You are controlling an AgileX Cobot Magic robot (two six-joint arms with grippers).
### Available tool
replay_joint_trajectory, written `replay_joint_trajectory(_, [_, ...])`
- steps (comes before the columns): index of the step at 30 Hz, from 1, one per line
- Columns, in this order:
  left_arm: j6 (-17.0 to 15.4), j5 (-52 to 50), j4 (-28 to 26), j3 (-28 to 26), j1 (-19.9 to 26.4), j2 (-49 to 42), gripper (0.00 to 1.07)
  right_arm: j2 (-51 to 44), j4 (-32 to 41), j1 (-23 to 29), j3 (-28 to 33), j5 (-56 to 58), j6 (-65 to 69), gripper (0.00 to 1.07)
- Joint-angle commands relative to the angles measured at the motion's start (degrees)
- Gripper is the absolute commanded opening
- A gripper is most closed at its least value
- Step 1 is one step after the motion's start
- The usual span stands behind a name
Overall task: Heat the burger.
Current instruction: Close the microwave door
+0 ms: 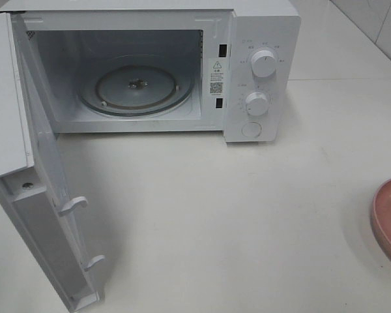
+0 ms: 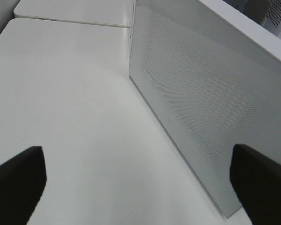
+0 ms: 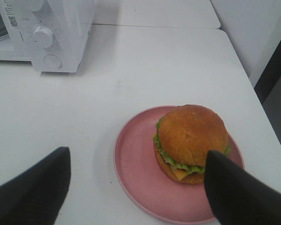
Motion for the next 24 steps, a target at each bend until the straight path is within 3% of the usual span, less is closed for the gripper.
replay_joint_trajectory(1, [0.2, -0.6, -0.2, 0.2, 0.1, -1.0, 1.0, -1.4, -0.2, -0.3, 0.1, -0.9, -0.2, 0.76])
replay_joint_trajectory(18, [0.2, -0.7, -0.5, 0.2, 0.1, -1.0, 1.0, -1.4, -0.2, -0.3, 0.1, -0.9, -0.2, 0.76])
replay_joint_trajectory(24, [0.2, -2.4, -3.6, -1.2, 0.1, -1.0, 1.0, -1.4, -0.2, -0.3, 0.1, -0.9, -0.2, 0.76])
